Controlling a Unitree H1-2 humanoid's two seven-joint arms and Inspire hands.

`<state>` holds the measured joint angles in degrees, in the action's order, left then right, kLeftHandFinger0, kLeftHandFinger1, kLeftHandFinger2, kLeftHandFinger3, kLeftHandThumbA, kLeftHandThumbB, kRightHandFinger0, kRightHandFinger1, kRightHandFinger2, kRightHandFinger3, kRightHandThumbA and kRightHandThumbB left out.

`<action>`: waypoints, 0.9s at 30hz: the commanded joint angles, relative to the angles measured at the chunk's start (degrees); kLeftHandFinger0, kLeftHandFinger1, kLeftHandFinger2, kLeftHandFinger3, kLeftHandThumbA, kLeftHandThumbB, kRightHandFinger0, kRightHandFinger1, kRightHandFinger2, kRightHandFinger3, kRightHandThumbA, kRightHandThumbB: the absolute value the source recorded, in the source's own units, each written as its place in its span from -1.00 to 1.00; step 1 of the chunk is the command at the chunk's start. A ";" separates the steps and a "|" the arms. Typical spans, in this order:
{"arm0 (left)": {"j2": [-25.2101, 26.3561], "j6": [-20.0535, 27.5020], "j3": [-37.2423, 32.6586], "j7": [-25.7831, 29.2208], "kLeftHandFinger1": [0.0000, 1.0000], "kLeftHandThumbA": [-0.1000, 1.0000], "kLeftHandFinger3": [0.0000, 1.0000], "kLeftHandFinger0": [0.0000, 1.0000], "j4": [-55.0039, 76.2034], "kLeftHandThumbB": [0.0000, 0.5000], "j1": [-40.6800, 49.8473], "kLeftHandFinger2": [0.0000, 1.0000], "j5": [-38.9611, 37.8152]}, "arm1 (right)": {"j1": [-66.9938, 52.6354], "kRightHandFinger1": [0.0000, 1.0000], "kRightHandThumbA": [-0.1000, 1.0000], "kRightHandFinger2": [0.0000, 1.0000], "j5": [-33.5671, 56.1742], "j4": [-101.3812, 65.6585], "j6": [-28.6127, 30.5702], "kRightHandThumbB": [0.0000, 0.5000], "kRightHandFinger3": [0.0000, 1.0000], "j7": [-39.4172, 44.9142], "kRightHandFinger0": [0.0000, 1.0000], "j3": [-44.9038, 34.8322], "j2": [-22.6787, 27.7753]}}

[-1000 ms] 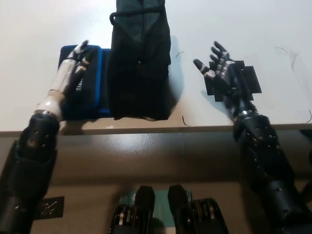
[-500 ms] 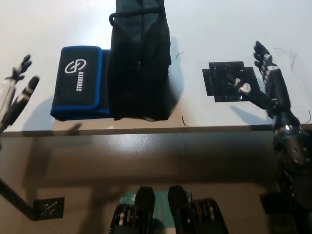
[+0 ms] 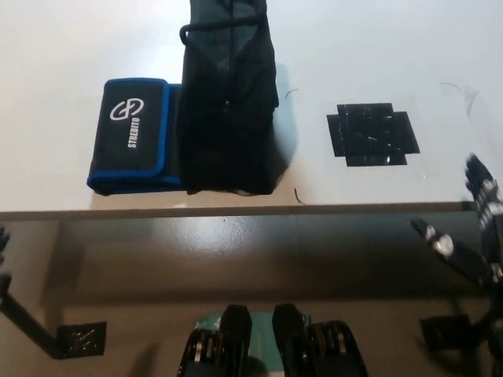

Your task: Use both hands to pick up the lunch bag on the right hand side and smoothly move it near the note book on the left hand side

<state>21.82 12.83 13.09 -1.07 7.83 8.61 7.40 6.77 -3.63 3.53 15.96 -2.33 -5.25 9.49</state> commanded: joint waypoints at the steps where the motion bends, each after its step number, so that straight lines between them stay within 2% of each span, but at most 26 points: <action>1: -1.90 14.10 3.18 4.45 1.00 1.00 1.00 1.00 -1.87 -0.02 3.08 1.00 -3.45 | -3.73 1.00 1.00 1.00 0.70 -3.37 10.96 -0.13 1.00 -2.98 1.00 -2.15 0.50; 5: -1.86 14.10 2.64 3.66 1.00 1.00 1.00 1.00 -7.90 -0.04 1.11 1.00 -3.66 | -4.06 1.00 1.00 1.00 4.70 1.41 10.96 -0.08 1.00 -1.19 1.00 -3.36 -1.06; 6: -1.90 14.10 2.54 3.36 1.00 1.00 1.00 1.00 -9.76 0.02 0.34 1.00 -4.28 | -3.77 1.00 1.00 1.00 6.30 2.84 10.96 -0.10 1.00 -0.07 1.00 -3.75 -1.56; 7: -1.93 14.10 2.46 2.99 1.00 1.00 1.00 1.00 -11.62 -0.01 -0.46 1.00 -4.92 | -3.31 1.00 1.00 1.00 7.52 4.51 10.96 -0.04 1.00 0.58 1.00 -4.23 -2.09; 8: -1.94 14.10 2.41 3.05 1.00 1.00 1.00 1.00 -12.83 0.04 -0.88 1.00 -4.90 | -3.06 1.00 1.00 1.00 8.33 5.45 10.96 -0.08 1.00 1.01 1.00 -4.68 -2.51; 11: -1.86 14.10 2.26 3.32 1.00 1.00 1.00 1.00 -17.13 -0.02 -2.07 1.00 -4.82 | -2.17 1.00 1.00 1.00 8.94 8.43 10.96 -0.30 1.00 2.04 1.00 -5.92 -3.05; 13: -1.76 14.10 2.23 2.98 1.00 1.00 1.00 1.00 -19.52 -0.03 -3.51 1.00 -5.23 | -1.60 1.00 1.00 1.00 8.23 9.67 10.96 -0.35 1.00 2.26 1.00 -6.56 -3.01; 15: -1.82 14.10 2.51 2.53 1.00 1.00 1.00 1.00 -21.10 0.00 -4.43 1.00 -6.10 | -1.16 1.00 1.00 1.00 7.80 10.58 10.96 -0.31 1.00 2.20 1.00 -6.78 -3.14; 16: -1.79 14.10 2.73 2.17 1.00 1.00 1.00 1.00 -22.13 -0.21 -5.32 1.00 -6.86 | -0.75 1.00 1.00 1.00 7.07 11.14 10.96 -0.38 1.00 1.86 1.00 -6.79 -3.23; 18: -1.90 14.10 2.99 1.64 1.00 1.00 1.00 1.00 -22.35 -0.39 -5.83 1.00 -7.80 | -0.69 1.00 1.00 1.00 6.76 12.02 10.96 -0.42 1.00 2.05 1.00 -6.67 -3.15; 23: -1.98 14.10 3.52 1.01 1.00 1.00 1.00 1.00 -22.04 -0.42 -5.41 1.00 -8.58 | -0.48 1.00 1.00 1.00 6.34 13.42 10.96 -0.46 1.00 2.58 1.00 -6.25 -2.80; 27: -1.89 14.10 3.61 0.72 1.00 1.00 1.00 1.00 -21.82 -0.36 -5.03 1.00 -8.78 | -1.06 1.00 1.00 1.00 6.61 13.17 10.96 -0.35 1.00 2.95 1.00 -6.31 -2.95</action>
<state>19.15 24.23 15.99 -0.27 -14.85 3.30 0.59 4.99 1.71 17.56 22.61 -0.71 -11.17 6.13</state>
